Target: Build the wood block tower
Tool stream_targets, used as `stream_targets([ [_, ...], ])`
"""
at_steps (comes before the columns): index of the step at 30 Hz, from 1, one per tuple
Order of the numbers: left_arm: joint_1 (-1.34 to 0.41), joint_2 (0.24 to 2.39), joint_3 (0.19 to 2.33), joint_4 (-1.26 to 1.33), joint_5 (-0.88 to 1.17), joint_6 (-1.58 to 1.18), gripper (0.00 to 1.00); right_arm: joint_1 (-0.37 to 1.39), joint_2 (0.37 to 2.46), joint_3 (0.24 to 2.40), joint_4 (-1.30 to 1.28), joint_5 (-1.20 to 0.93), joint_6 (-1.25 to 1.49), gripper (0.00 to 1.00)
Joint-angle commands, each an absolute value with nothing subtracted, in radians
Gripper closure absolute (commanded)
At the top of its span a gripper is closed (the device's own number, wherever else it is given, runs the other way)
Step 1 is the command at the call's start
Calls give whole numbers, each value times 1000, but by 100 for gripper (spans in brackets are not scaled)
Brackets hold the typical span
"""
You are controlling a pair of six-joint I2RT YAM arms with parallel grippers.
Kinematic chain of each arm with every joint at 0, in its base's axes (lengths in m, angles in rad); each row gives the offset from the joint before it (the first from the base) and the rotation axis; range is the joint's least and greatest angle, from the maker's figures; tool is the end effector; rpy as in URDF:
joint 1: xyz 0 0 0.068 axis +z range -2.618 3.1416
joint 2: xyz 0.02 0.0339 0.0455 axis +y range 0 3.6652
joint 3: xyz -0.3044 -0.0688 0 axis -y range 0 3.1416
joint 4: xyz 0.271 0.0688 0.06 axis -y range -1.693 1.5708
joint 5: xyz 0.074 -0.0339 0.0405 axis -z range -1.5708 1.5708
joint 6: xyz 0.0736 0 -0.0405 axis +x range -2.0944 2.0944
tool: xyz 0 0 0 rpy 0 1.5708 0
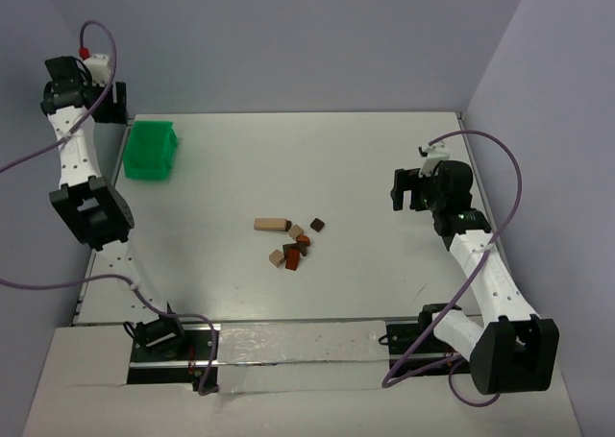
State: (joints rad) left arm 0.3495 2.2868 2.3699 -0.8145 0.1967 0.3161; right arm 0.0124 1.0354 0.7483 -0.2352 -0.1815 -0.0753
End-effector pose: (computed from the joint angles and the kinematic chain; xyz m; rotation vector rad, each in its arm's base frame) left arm 0.5627 0.1898 0.3278 0.0624 2.2871 0.1200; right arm 0.2683 0.0166 0.2831 -0.2009 2.0775 0.1517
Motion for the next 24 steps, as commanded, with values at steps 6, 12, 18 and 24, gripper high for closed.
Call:
stream_targets([
  [6, 75, 1614, 1863, -792, 341, 318, 35, 7, 947, 779, -244, -240, -83, 0],
  [12, -228, 1348, 1342, -733, 389, 421, 36, 8, 937, 776, -251, -267, -89, 0],
  [18, -416, 1311, 1235, -847, 528, 632, 38, 6, 941, 778, -260, -303, -100, 0],
  [24, -521, 1485, 1289, -850, 436, 744, 38, 8, 953, 785, -268, -310, -107, 0],
])
